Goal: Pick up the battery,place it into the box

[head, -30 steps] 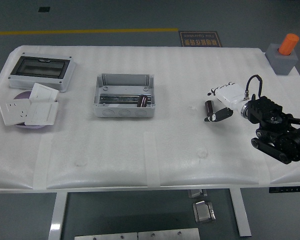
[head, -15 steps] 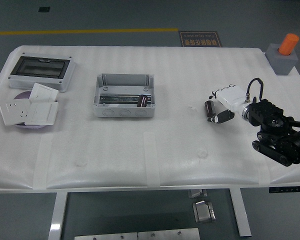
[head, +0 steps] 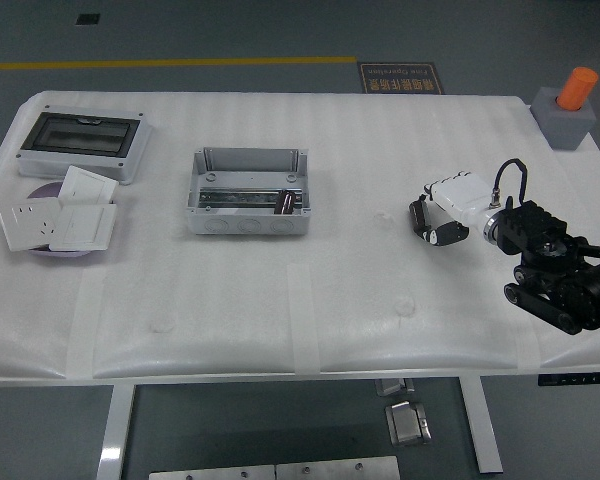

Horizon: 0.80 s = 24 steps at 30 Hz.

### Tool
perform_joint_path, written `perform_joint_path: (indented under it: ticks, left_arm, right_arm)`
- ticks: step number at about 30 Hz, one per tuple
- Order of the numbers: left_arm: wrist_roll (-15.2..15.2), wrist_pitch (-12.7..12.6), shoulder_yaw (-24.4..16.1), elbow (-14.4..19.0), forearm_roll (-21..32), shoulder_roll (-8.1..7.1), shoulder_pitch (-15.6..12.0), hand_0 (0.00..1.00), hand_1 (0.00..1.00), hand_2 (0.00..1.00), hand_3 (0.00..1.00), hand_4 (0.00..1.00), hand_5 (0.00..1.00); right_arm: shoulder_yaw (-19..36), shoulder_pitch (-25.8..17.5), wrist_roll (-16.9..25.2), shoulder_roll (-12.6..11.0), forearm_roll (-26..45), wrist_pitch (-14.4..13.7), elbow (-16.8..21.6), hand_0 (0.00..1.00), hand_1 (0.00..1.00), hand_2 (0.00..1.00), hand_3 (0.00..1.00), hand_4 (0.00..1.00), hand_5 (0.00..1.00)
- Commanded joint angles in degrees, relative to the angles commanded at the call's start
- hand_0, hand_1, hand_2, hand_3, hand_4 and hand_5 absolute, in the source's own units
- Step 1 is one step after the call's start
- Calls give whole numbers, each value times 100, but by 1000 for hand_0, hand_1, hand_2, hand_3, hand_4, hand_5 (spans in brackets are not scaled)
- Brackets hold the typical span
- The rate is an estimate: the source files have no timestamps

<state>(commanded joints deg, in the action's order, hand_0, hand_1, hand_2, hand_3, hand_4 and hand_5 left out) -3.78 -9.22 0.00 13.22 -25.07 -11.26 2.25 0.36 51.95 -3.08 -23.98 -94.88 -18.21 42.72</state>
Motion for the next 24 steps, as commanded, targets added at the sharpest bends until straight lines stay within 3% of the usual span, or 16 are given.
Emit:
perform_joint_path:
  ticks: [8,16,20,24]
  left_arm:
    - [-18,-21,-18,-2,-7,17,-10,593,618,518,626,588,478]
    - [-16,-31,-1,-14,32,34,-31,593,618,519,626,588,480]
    - [-11,-28,0,-21,41,34,-30,593,618,518,626,588,482]
    - [-4,-24,0,-23,36,33,-31,593,618,518,626,588,482]
  right_arm:
    - [200,-9,-17,-82,-68,-108,227,830,739,736,685,455,414]
    - [1105,-30,-130,-215,-255,-224,1043,828,738,733,686,449,420]
    - [1562,-60,-185,-13,-285,-249,1444,821,737,732,684,446,429]
    - [1977,-161,-213,338,-317,-287,1574,821,737,732,684,446,429]
